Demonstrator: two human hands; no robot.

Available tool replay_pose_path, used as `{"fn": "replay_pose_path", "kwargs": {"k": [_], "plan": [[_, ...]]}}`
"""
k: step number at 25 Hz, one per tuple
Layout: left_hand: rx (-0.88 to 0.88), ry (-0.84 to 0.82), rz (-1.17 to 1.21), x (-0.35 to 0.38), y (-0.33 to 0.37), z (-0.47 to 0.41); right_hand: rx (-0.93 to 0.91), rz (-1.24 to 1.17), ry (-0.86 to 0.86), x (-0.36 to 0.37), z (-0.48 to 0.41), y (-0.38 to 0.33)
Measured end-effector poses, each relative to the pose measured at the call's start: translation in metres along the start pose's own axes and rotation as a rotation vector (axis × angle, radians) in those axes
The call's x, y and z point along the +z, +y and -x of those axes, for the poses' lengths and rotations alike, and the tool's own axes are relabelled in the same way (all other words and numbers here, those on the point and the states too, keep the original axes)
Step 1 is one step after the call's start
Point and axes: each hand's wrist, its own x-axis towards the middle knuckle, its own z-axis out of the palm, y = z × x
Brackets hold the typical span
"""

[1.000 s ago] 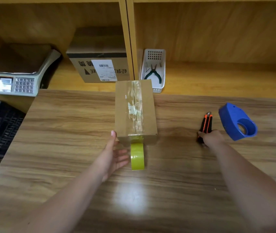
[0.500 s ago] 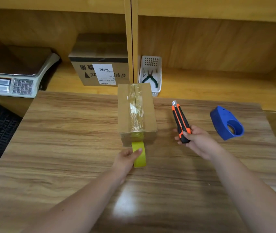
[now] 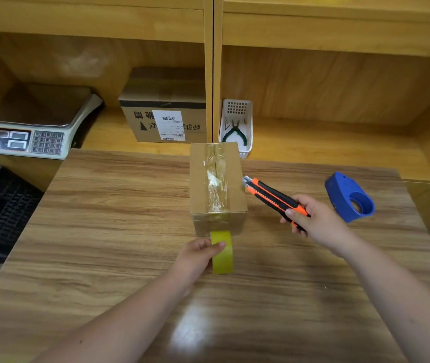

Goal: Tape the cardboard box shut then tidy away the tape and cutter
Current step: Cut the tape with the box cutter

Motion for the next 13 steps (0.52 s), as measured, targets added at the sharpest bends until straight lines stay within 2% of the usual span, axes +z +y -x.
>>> {"fn": "replay_pose_path", "kwargs": {"k": [5,10,13], "plan": [[-0.016,-0.014,0.009,0.000,-0.002,0.004,-0.050,0.254,0.055,-0.001,0.003,-0.005],[-0.027,-0.028,-0.012,-0.004,-0.002,0.006,-0.023,0.510,0.180,0.013,0.006,-0.008],[-0.032,-0.032,-0.032,-0.007,-0.003,0.005,-0.018,0.660,0.193,0.021,0.005,-0.012]]}}
